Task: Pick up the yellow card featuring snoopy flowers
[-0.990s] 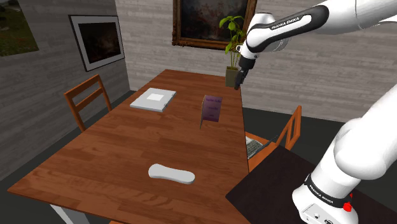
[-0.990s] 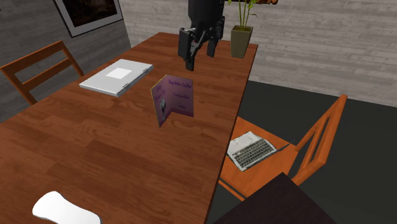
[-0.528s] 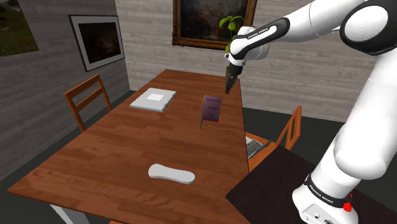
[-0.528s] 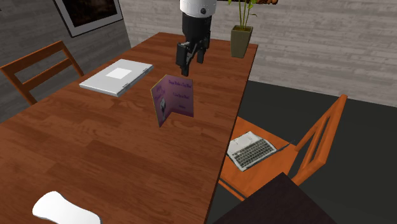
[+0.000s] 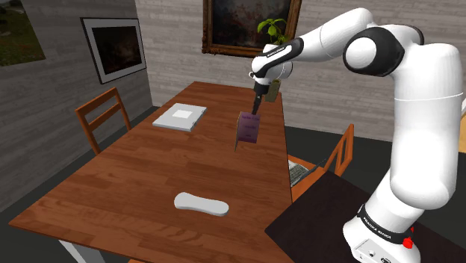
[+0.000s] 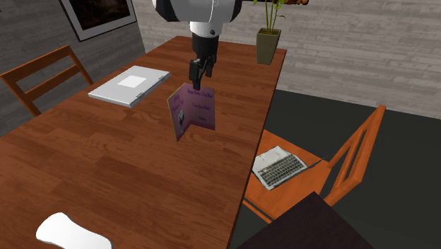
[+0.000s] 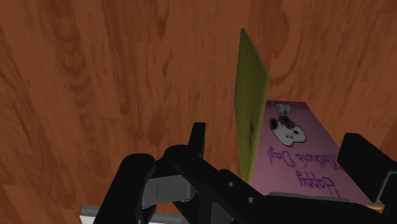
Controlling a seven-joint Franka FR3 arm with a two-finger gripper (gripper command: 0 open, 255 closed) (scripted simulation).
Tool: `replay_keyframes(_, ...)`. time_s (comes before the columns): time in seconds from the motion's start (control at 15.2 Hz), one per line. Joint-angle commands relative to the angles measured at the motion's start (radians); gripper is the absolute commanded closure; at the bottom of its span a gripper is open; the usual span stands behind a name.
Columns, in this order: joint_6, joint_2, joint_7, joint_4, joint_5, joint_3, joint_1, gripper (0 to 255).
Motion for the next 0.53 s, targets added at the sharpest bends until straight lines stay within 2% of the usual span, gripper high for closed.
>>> replay_keyframes(0.0,0.007,0.036,-0.020,0.026,0.011,0.008,-0.008,0)
replay_keyframes(0.46,0.074,0.079,-0.038,0.000,0.030,0.018,-0.014,0)
